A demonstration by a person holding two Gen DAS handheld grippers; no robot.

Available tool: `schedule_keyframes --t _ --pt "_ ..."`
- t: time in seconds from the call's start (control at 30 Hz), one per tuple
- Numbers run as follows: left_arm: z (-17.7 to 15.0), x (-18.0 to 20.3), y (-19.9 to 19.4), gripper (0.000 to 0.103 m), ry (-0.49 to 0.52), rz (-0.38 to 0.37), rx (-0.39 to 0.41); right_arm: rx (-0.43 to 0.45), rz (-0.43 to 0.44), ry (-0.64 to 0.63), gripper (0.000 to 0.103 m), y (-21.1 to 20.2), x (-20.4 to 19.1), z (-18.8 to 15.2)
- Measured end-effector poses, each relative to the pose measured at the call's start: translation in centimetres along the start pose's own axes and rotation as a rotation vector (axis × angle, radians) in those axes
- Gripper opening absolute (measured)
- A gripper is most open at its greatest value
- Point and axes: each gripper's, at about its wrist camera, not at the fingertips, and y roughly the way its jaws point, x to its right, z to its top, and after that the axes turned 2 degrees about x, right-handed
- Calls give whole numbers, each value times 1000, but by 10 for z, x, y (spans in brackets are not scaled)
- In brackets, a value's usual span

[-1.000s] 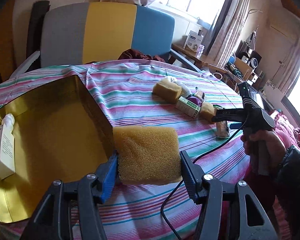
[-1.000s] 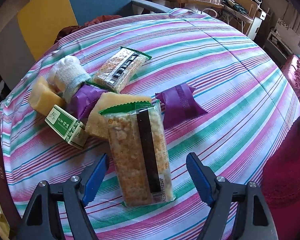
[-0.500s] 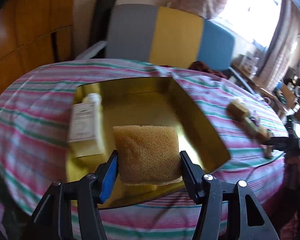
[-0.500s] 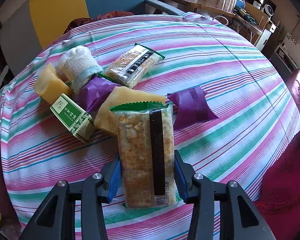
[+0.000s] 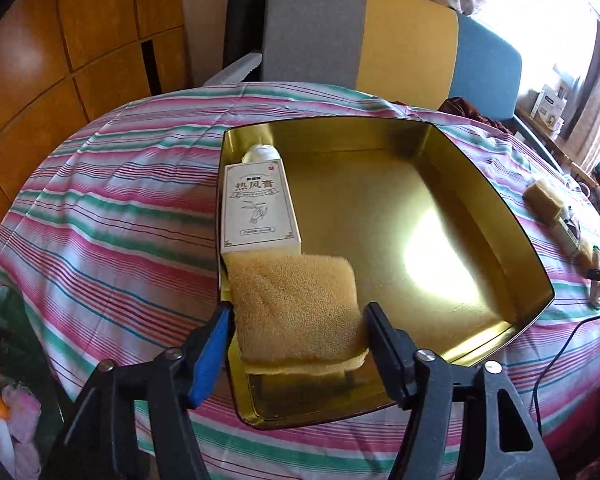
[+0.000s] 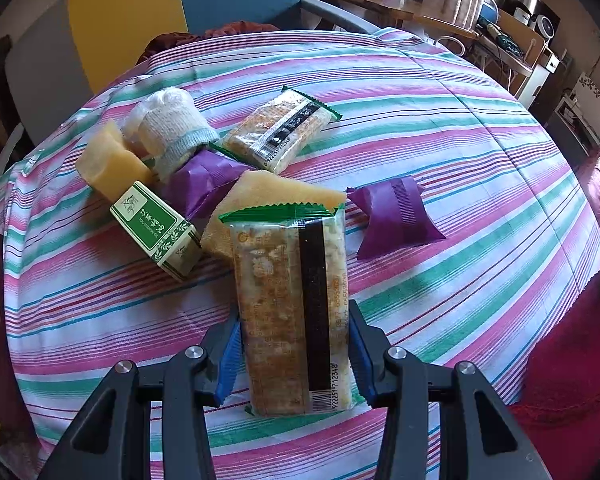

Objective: Organize objects
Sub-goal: 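Place the sponge in the tray beside the white box while the right gripper grasps the cracker packet, then carry the cracker packet into the gold tray and open the right gripper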

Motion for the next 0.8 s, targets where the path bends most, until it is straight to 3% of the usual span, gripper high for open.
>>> schedule_keyframes --t 0.1,0.57,0.8 --pt "-1 -1 -3 79 -3 14 15 -1 -1 -4 47 1 -1 1" --pt "8 19 -37 79 -32 39 140 15 36 -7 47 -4 -7 1" --pt "7 23 -39 79 -28 34 136 37 126 31 47 -18 -7 -1"
